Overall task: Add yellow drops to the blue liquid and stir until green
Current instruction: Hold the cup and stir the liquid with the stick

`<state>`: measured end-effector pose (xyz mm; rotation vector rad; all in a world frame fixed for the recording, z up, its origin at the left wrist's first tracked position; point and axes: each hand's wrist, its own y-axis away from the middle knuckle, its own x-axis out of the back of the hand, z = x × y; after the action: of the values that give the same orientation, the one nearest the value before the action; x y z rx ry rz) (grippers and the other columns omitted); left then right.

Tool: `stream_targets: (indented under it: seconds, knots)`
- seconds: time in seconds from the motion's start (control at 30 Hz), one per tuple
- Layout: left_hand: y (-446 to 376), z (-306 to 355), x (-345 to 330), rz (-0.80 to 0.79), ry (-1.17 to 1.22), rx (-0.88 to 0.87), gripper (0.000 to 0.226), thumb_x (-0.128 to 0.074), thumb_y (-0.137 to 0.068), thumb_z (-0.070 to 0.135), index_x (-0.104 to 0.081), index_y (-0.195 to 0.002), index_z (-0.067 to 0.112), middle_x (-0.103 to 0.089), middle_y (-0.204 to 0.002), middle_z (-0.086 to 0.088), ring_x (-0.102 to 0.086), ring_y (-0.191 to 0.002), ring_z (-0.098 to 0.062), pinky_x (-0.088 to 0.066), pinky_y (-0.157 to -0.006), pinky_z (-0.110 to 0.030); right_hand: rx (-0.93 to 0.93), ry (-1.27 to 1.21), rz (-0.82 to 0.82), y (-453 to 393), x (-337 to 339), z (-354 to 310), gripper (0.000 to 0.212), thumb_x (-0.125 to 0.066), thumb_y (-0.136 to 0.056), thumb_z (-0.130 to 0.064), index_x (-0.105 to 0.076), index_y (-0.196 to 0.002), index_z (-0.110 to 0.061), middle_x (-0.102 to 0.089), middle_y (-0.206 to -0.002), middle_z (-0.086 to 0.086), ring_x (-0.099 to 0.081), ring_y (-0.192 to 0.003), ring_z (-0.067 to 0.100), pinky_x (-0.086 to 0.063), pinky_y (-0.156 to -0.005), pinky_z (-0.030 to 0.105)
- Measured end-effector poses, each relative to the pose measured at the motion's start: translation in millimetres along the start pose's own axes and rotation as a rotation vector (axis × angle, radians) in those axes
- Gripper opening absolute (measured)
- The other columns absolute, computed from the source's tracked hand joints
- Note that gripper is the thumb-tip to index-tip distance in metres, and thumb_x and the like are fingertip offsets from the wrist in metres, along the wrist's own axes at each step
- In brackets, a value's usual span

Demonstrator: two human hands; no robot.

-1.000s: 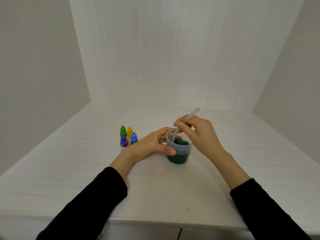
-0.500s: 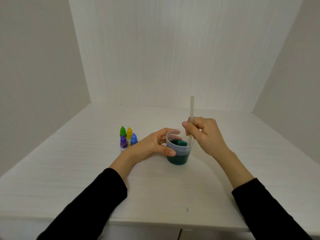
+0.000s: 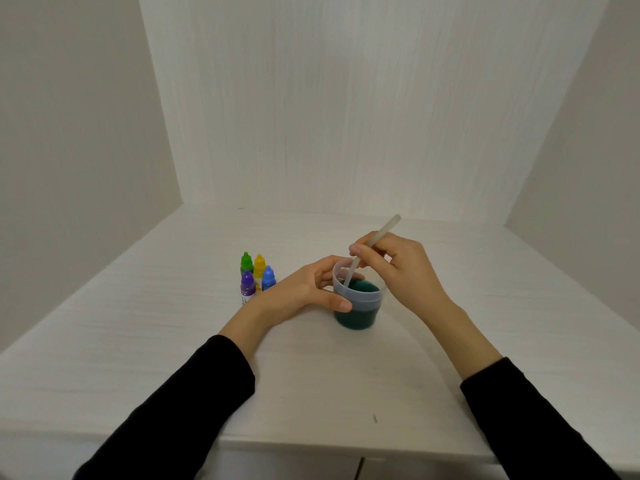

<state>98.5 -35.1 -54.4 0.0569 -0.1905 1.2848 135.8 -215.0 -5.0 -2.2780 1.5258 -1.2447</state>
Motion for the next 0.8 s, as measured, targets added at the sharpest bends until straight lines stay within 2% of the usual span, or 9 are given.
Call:
stream_targets:
  seconds: [0.2,0.37,0.47,0.53,0.67,0.8]
  knots:
    - [1,0,0,0.001,0.019,0.005,0.072,-0.081,-0.063,0.025,-0.053,-0.129,0.03,-0.065,-0.126,0.004,-0.059,-0.119,-0.014,-0.049,-0.092,-0.03,0.032,0.283,0.087,-4,7,11,0.026,-0.048,-0.094,-0.037,-0.067,-0.091,-0.02,-0.058,-0.078,-0.01,-0.056,-0.074,0.011,-0.041,-0.062,0.019]
    - [1,0,0,0.009,0.007,0.005,0.074,-0.081,-0.063,0.025,-0.052,-0.13,0.029,-0.065,-0.126,0.005,-0.059,-0.119,-0.013,-0.048,-0.092,-0.03,0.014,0.395,0.166,-4,12,11,0.037,-0.043,-0.095,-0.04,-0.061,-0.073,-0.016,-0.059,-0.064,-0.003,-0.054,-0.06,0.014,-0.041,-0.054,0.029]
    - [1,0,0,0.013,0.004,0.006,0.073,-0.081,-0.062,0.026,-0.053,-0.129,0.03,-0.064,-0.128,0.003,-0.058,-0.12,-0.015,-0.047,-0.094,-0.031,0.006,0.293,0.13,-1,13,7,0.035,-0.048,-0.095,-0.033,-0.055,-0.063,-0.021,-0.049,-0.049,-0.012,-0.048,-0.049,0.009,-0.032,-0.05,0.019]
    - [1,0,1,0.013,0.01,0.005,0.074,-0.081,-0.061,0.025,-0.053,-0.13,0.028,-0.064,-0.128,0.002,-0.058,-0.121,-0.016,-0.047,-0.095,-0.031,0.015,0.138,0.079,2,13,3,0.036,-0.052,-0.094,-0.027,-0.052,-0.058,-0.027,-0.049,-0.045,-0.015,-0.047,-0.047,0.006,-0.033,-0.05,0.013]
    - [1,-1,0,0.005,0.002,0.004,0.078,-0.08,-0.064,0.019,-0.049,-0.135,0.02,-0.062,-0.132,-0.002,-0.056,-0.124,-0.019,-0.047,-0.098,-0.034,0.064,-0.074,-0.013,6,10,-4,0.034,-0.055,-0.093,-0.021,-0.056,-0.059,-0.022,-0.053,-0.053,-0.008,-0.048,-0.051,0.005,-0.039,-0.053,0.013]
    - [1,0,-1,0.001,-0.005,-0.004,0.076,-0.076,-0.069,0.012,-0.045,-0.139,0.019,-0.058,-0.138,-0.001,-0.053,-0.129,-0.019,-0.041,-0.109,-0.046,0.097,-0.176,-0.064,8,5,-10,0.026,-0.056,-0.09,-0.029,-0.06,-0.065,-0.033,-0.062,-0.061,-0.009,-0.059,-0.059,0.004,-0.046,-0.061,0.013]
